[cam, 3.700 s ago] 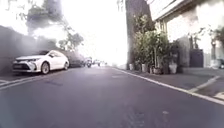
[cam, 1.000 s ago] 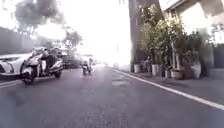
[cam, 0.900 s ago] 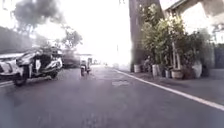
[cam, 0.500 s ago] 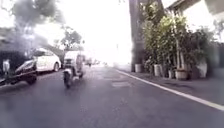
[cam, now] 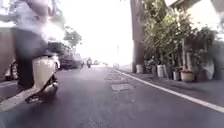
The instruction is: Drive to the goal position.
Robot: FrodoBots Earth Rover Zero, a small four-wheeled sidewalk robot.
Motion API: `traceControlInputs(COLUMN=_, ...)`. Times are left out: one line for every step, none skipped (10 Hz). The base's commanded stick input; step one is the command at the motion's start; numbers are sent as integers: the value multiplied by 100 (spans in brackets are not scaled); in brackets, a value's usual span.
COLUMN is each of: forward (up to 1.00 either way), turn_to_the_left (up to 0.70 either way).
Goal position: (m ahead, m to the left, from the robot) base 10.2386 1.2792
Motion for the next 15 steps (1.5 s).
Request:
traceControlInputs(forward=45, turn_to_the_left=0)
traceControlInputs(forward=45, turn_to_the_left=0)
traceControlInputs(forward=45, turn_to_the_left=0)
traceControlInputs(forward=45, turn_to_the_left=0)
traceControlInputs(forward=45, turn_to_the_left=0)
traceControlInputs(forward=45, turn_to_the_left=0)
traceControlInputs(forward=45, turn_to_the_left=0)
traceControlInputs(forward=45, turn_to_the_left=0)
traceControlInputs(forward=45, turn_to_the_left=0)
traceControlInputs(forward=45, turn_to_the_left=0)
traceControlInputs(forward=45, turn_to_the_left=0)
traceControlInputs(forward=45, turn_to_the_left=0)
traceControlInputs(forward=45, turn_to_the_left=0)
traceControlInputs(forward=45, turn_to_the_left=0)
traceControlInputs(forward=45, turn_to_the_left=0)
